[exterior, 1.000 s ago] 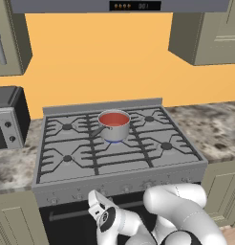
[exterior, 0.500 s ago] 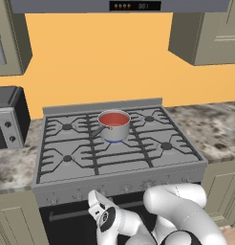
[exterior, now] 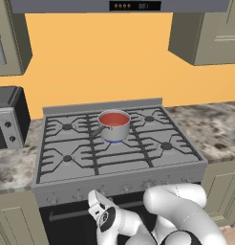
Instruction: Wait until the marinara sauce is simmered to a deep red color and then turn off the stove.
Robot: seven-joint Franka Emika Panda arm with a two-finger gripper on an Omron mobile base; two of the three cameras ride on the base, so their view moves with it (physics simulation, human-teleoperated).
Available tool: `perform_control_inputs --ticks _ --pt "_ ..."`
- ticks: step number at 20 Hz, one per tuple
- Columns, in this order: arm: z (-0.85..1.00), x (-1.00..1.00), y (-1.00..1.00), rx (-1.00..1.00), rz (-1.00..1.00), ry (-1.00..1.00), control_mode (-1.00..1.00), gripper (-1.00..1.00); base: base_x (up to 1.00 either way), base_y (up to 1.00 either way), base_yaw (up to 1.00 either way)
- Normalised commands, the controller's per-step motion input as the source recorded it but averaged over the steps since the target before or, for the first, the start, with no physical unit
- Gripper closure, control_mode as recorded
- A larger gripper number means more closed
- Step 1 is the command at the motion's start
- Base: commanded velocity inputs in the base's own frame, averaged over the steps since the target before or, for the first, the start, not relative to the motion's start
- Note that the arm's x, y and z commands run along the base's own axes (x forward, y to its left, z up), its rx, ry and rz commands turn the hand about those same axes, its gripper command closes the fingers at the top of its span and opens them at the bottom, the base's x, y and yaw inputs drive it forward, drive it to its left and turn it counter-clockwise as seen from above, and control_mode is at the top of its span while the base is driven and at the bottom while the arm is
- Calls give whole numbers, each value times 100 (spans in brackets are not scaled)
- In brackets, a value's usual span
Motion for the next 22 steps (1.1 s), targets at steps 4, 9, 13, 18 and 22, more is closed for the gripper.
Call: perform_control_inputs --ticks 4,9,13,18,22 --pt "0 0 0 0 0 0 -100 -100 0 0 0" --pt "0 0 0 0 0 0 -100 -100 0 0 0" --pt "0 0 0 0 0 0 -100 -100 0 0 0" --pt "0 0 0 0 0 0 -100 -100 0 0 0" --pt "0 0 0 0 0 0 -100 -100 0 0 0"
